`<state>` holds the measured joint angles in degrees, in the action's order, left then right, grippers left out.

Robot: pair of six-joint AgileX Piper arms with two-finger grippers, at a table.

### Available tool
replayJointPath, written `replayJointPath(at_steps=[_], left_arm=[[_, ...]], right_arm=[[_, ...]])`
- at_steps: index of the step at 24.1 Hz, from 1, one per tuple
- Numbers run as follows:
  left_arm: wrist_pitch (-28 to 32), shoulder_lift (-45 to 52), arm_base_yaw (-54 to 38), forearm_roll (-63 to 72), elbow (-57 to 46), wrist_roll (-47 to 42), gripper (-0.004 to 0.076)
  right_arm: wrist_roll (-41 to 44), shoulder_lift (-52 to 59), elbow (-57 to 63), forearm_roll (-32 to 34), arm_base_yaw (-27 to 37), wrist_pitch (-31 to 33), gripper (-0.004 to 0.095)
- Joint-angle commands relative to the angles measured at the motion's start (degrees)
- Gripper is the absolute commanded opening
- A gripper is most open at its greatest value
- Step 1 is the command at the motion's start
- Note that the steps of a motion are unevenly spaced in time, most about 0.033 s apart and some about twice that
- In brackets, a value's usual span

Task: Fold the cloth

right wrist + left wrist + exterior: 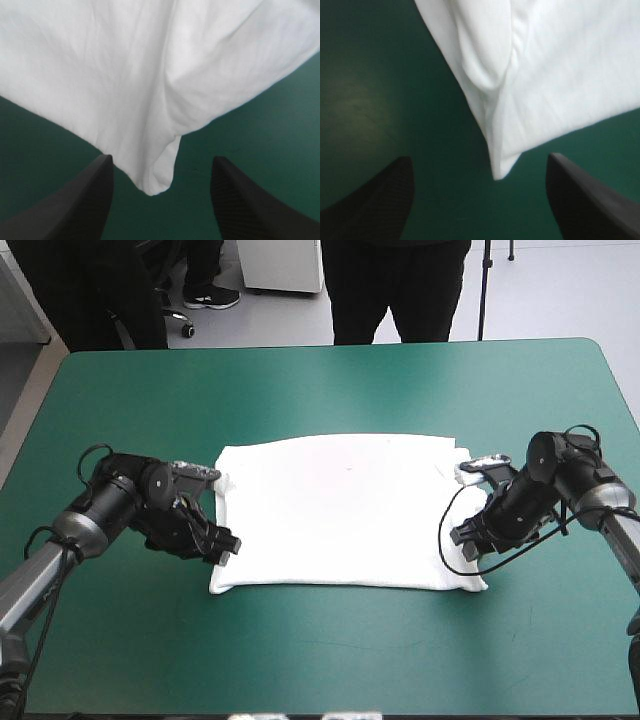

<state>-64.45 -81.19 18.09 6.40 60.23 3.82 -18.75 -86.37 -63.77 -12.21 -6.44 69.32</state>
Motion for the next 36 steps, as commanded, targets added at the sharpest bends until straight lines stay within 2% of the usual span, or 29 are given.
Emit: replayJointPath(at_steps=[1,7,12,20,26,33,36], left_arm=[[-2.0,4.8,0.2,-4.0,10.1,-2.3,0.0559],[-3.3,6.6,0.2,-18.8,23.3,-8.4,0.0559],[-1.9,2.9,0.1,-22.0,24.7,-9.9,0.0559],[4.7,-10.6,-9.5,-11.3,24.7,-7.9,0.0538],[5.8,-17.9,-9.5,-5.8,24.7,-5.9,0.0534],[9.9,-20.8,-8.3,-5.3,24.6,-6.7,0.0413],[10.4,-22.6,-8.3,-4.7,24.6,-6.7,0.0399]], right_arm=[[1.4,3.3,-6.4,0.8,0.2,2.3,0.0575],[5.7,4.1,-15.5,5.5,0.2,-0.9,0.0575],[8.0,4.1,-18.9,7.0,0.2,-6.0,0.0572],[8.2,4.1,-18.9,10.0,0.2,-6.7,0.0571],[8.0,4.1,-18.9,10.5,0.2,-7.0,0.0567],[7.8,3.9,-18.9,10.5,0.2,-6.9,0.0567],[7.8,3.9,-18.9,10.5,0.2,-6.9,0.0567]])
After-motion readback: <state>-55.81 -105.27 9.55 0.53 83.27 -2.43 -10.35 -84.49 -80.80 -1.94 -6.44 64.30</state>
